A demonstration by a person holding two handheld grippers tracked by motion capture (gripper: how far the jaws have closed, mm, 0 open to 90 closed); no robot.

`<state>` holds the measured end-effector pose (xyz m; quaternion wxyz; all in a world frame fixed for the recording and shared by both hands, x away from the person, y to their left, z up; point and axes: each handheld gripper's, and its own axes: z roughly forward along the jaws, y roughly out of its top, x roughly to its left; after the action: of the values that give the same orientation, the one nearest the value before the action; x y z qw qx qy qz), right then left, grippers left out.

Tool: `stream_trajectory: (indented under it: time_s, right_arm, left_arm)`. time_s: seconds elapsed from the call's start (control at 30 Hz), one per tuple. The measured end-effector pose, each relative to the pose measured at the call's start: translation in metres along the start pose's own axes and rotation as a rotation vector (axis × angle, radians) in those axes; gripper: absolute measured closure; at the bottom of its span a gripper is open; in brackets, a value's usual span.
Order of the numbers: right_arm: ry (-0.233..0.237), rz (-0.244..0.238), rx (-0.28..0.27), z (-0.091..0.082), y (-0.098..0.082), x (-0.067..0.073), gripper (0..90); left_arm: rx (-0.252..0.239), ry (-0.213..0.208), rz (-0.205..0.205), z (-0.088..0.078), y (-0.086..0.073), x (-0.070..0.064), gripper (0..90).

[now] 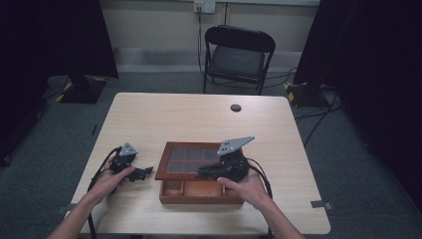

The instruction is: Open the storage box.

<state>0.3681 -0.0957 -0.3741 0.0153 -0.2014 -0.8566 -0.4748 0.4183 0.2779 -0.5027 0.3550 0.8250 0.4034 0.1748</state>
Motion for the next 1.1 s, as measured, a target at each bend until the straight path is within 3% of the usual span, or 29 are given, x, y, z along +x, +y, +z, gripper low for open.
stream_trajectory:
  time_s: [1.1]
  right_arm:
    - [-0.036, -0.002, -0.021, -0.010, 0.023, -0.004, 82.4]
  left_arm:
    - [-0.005, -0.001, -0.007, 0.000, 0.000, 0.000, 5.4]
